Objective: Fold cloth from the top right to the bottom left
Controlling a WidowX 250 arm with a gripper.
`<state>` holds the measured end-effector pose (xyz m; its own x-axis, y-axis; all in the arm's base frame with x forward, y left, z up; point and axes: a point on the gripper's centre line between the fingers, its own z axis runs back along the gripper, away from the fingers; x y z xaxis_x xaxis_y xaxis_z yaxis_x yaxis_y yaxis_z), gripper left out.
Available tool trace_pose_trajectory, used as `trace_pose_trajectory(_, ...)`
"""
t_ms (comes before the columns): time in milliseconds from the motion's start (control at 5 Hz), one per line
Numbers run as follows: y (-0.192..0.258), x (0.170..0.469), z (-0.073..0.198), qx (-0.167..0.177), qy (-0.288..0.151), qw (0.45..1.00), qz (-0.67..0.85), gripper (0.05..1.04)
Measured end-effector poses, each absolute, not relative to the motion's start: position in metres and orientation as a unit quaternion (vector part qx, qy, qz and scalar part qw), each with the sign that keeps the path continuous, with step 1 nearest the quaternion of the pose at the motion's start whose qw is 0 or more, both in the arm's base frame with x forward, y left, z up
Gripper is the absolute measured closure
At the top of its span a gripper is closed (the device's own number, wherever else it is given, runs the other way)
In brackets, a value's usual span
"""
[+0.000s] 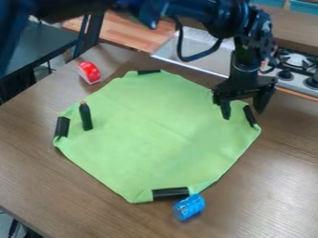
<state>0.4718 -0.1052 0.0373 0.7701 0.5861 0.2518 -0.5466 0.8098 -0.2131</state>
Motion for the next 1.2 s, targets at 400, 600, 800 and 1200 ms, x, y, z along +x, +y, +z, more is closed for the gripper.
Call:
trace_pose_trajectory(400, -0.116, 0.477, 0.025, -0.061, -0.151, 0.94, 0.299, 0.083)
trace_pose_trajectory(600, -0.119, 0.48, 0.022, -0.061, -0.149, 0.939, 0.305, 0.132)
trace_pose_trajectory(800, -0.119, 0.482, 0.022, -0.063, -0.153, 0.937, 0.307, 0.382)
trace_pose_trajectory(1200, -0.12, 0.472, 0.017, -0.076, -0.146, 0.939, 0.303, 0.899)
